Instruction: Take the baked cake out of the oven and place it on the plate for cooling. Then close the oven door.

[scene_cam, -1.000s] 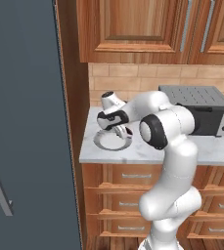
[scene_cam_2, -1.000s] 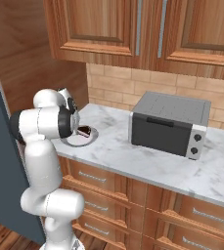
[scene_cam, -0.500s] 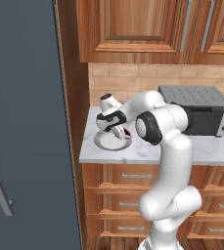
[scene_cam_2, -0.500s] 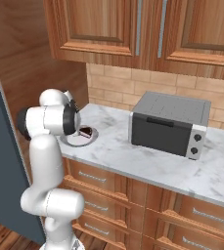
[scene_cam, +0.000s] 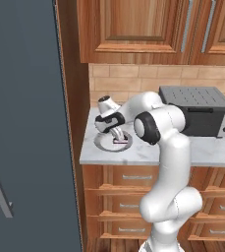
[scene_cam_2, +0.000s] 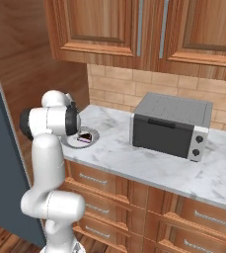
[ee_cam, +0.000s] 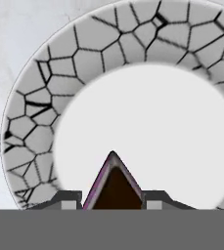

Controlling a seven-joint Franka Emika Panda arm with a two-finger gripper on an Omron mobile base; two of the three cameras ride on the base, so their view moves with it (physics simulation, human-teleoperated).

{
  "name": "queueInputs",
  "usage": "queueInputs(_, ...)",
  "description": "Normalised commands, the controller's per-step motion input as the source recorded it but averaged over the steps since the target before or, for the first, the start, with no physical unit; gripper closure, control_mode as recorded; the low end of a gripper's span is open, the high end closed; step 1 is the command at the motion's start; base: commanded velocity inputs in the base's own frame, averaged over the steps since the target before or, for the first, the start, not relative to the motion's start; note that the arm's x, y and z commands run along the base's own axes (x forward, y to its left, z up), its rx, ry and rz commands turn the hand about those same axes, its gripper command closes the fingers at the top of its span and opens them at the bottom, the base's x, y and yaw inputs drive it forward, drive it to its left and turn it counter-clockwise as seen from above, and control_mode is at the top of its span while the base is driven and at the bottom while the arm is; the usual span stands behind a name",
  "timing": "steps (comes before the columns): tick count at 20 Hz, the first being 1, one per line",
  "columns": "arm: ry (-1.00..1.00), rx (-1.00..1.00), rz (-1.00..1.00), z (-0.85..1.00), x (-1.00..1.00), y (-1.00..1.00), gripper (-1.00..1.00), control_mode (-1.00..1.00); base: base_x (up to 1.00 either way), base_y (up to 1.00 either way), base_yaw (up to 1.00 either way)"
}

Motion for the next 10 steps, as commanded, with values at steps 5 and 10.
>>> queueInputs(5, 0.00, 0.03, 0.01, 0.00, 0.00, 0.00, -1.00, -1.00, 0.00, 0.00, 0.00)
queueInputs(10, -0.19, 0.17, 0.01, 0.76, -0.42, -0.12, -1.00, -1.00, 0.00, 0.00, 0.00)
